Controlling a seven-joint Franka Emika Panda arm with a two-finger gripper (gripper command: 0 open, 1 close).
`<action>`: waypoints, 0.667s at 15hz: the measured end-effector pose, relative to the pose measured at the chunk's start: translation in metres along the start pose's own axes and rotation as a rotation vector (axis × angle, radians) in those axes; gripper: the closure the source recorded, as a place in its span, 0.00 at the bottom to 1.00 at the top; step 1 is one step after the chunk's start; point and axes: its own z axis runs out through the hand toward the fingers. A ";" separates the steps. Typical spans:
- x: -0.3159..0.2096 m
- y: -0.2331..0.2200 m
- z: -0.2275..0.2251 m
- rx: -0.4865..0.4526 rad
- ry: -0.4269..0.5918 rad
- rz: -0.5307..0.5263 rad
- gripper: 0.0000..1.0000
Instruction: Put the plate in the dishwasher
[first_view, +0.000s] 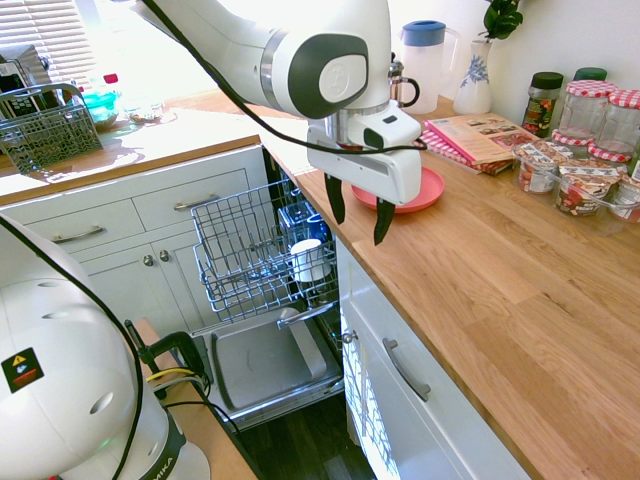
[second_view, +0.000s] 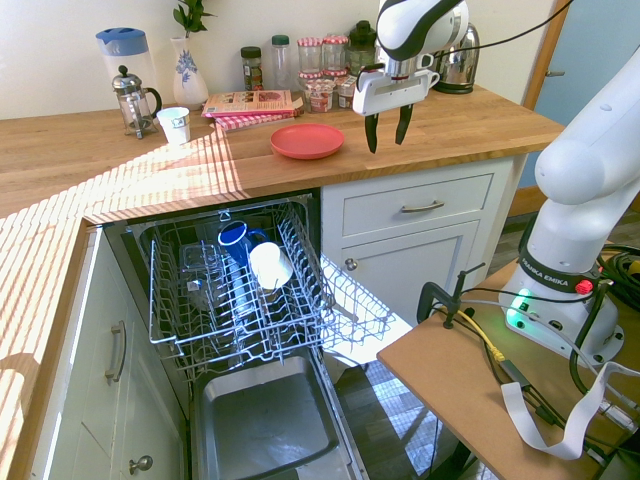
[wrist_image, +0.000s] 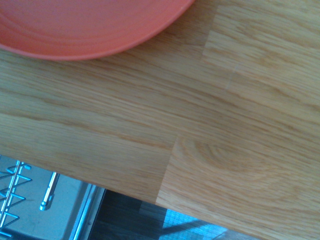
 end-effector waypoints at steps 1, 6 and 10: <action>0.000 0.000 0.000 0.000 -0.002 0.001 0.00; 0.028 -0.014 -0.004 0.118 -0.003 0.089 0.00; 0.084 -0.026 0.013 0.260 -0.042 0.188 0.00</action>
